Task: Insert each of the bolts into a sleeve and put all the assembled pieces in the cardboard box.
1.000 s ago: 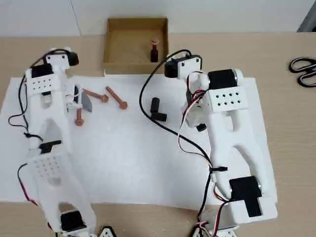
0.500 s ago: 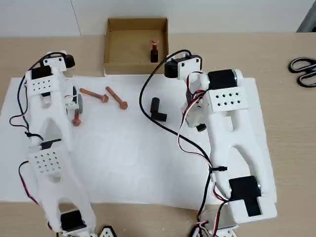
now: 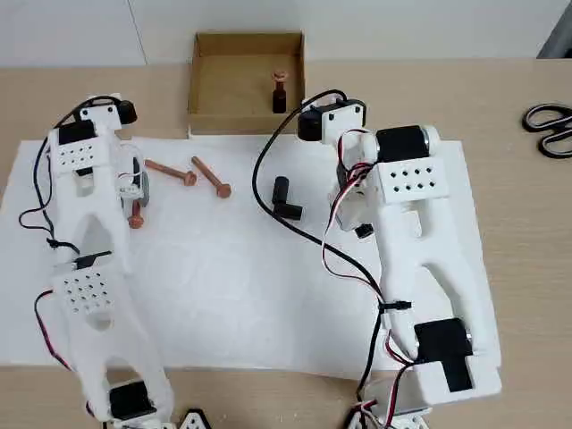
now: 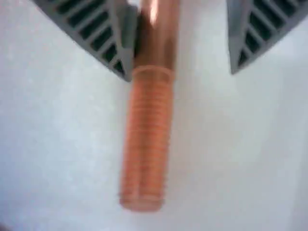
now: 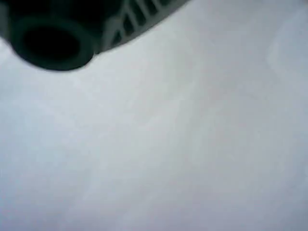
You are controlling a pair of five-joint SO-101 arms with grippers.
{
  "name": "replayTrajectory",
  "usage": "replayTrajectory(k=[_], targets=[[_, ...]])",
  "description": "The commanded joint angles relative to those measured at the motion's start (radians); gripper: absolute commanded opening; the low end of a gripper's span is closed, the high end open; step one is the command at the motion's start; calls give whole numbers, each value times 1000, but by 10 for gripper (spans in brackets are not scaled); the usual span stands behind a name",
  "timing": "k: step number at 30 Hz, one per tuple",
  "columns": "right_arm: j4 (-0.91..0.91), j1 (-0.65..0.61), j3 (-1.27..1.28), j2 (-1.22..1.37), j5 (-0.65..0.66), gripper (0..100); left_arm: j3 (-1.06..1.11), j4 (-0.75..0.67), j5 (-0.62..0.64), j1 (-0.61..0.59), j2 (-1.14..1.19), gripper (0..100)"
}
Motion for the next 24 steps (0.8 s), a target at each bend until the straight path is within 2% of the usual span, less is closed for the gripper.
replayTrajectory(k=[1,7,11,17,21,24], targets=[[5,7,-5,-59,-11,4,-13,-14,9,-5,21,111],[5,7,-5,-59,-11,4,-76,-8,6,-5,21,7],[5,7,-5,-59,-11,4,-114,25,9,-3,21,6],[4,7,-5,-59,-11,4,-286,167,9,23,21,6],[4,7,-5,-59,-11,4,-348,166,9,23,0,6],[4,7,-5,-62,-11,4,-303,166,6,21,-80,6]])
